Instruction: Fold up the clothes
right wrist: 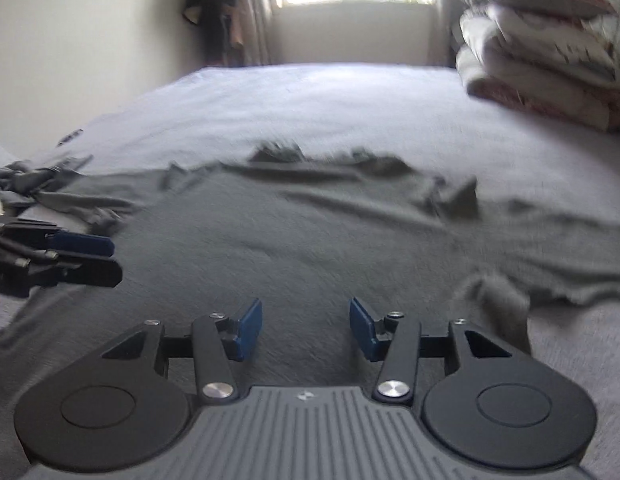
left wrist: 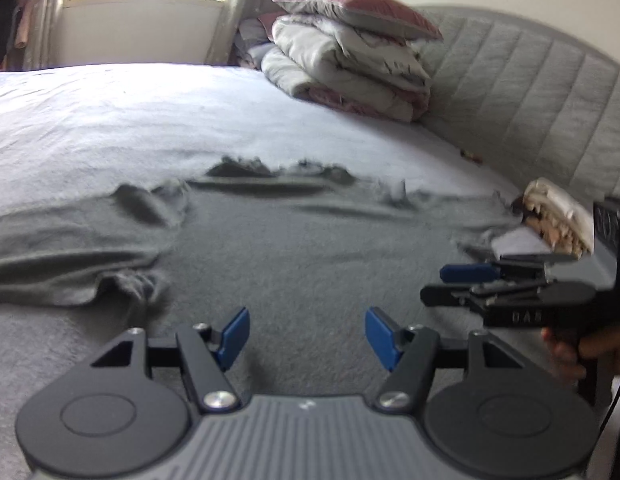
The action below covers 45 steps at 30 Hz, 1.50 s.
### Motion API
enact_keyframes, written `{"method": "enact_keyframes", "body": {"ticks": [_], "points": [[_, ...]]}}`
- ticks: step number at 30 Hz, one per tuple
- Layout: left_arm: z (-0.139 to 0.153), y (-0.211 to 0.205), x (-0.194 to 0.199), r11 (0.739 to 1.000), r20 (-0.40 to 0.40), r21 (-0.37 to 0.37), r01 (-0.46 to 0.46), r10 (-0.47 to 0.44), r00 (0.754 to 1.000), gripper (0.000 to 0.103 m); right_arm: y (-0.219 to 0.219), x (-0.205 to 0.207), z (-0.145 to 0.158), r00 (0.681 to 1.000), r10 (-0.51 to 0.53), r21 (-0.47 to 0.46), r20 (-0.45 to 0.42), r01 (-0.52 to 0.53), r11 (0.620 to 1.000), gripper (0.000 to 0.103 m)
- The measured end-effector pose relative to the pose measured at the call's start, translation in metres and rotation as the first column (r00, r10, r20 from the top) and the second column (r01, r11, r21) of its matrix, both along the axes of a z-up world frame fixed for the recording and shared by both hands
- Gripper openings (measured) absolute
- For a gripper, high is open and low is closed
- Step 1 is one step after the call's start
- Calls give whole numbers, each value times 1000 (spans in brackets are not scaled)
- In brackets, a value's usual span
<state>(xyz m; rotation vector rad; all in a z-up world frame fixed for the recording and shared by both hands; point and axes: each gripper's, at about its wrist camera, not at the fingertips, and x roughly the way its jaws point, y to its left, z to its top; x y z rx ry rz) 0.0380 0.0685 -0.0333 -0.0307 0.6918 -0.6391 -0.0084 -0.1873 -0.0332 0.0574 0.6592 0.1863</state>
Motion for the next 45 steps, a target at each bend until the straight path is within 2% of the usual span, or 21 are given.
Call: {"method": "enact_keyframes", "body": {"ticks": [5, 7, 19, 28, 34, 45], "points": [[-12, -6, -19, 992, 89, 115, 56, -67, 994, 71, -6, 7, -6, 1000, 26, 3, 12, -26, 1000, 56], [-13, -3, -27, 988, 111, 139, 69, -85, 990, 74, -7, 7, -5, 999, 31, 1, 11, -31, 1000, 56], [-8, 23, -45, 990, 80, 125, 71, -81, 993, 75, -17, 0, 2, 999, -11, -38, -34, 10, 999, 57], [8, 16, -26, 999, 59, 45, -23, 20, 998, 78, -16, 5, 1, 998, -70, -51, -7, 69, 996, 57], [4, 3, -15, 998, 45, 50, -44, 41, 998, 78, -16, 12, -5, 997, -81, -58, 4, 81, 995, 61], [3, -17, -2, 997, 19, 60, -43, 41, 999, 78, -27, 16, 0, 995, -99, -45, 0, 99, 994, 61]]}}
